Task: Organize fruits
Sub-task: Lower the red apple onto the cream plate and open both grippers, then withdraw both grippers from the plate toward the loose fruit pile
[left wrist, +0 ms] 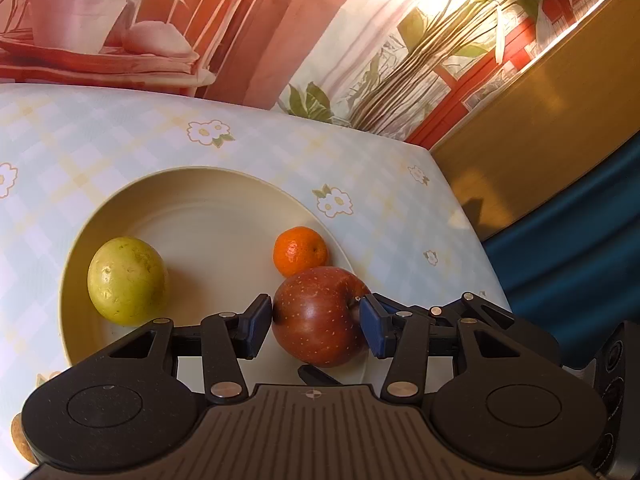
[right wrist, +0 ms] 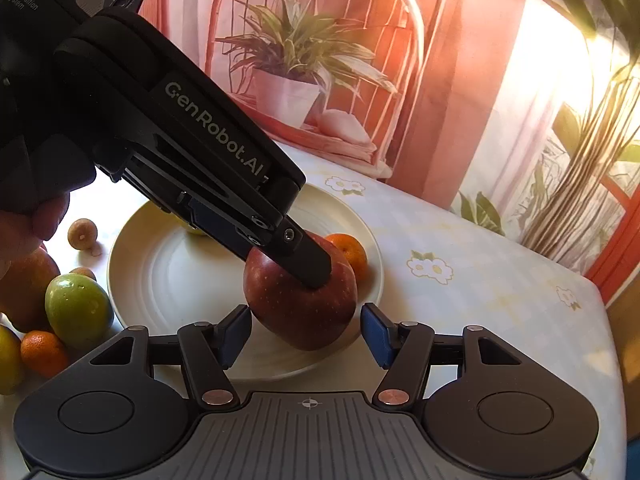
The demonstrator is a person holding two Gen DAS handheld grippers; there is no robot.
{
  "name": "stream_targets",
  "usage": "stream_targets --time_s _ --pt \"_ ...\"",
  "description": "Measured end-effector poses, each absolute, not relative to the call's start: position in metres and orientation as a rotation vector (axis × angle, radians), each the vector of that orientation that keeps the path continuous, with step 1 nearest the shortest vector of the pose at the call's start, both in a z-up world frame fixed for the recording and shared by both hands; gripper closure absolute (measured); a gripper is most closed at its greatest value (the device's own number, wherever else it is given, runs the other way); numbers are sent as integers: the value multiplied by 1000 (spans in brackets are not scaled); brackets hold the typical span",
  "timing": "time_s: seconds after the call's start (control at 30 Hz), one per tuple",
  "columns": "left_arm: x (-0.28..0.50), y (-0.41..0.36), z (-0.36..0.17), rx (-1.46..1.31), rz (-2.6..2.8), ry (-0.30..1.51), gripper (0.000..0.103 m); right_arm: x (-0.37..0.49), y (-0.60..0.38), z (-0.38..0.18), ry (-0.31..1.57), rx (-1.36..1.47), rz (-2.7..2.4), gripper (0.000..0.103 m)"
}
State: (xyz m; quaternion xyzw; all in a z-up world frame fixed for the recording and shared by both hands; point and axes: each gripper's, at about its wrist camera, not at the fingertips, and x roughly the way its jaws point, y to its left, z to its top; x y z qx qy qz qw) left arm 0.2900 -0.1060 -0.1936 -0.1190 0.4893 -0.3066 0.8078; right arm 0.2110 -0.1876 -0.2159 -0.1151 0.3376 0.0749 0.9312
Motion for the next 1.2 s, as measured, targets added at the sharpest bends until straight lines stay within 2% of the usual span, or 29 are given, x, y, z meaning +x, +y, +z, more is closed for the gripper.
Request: stream_targets --time_s 0.23,0.77,1.2 --pt "282 -108 -182 -200 -660 1003 52 210 -191 -214 696 -195 115 47" --pt "256 -48 -152 -228 -540 895 52 200 -197 -208 707 -55 66 48" --pt "215 7 -132 -33 -429 788 51 169 -167 -205 650 33 75 48"
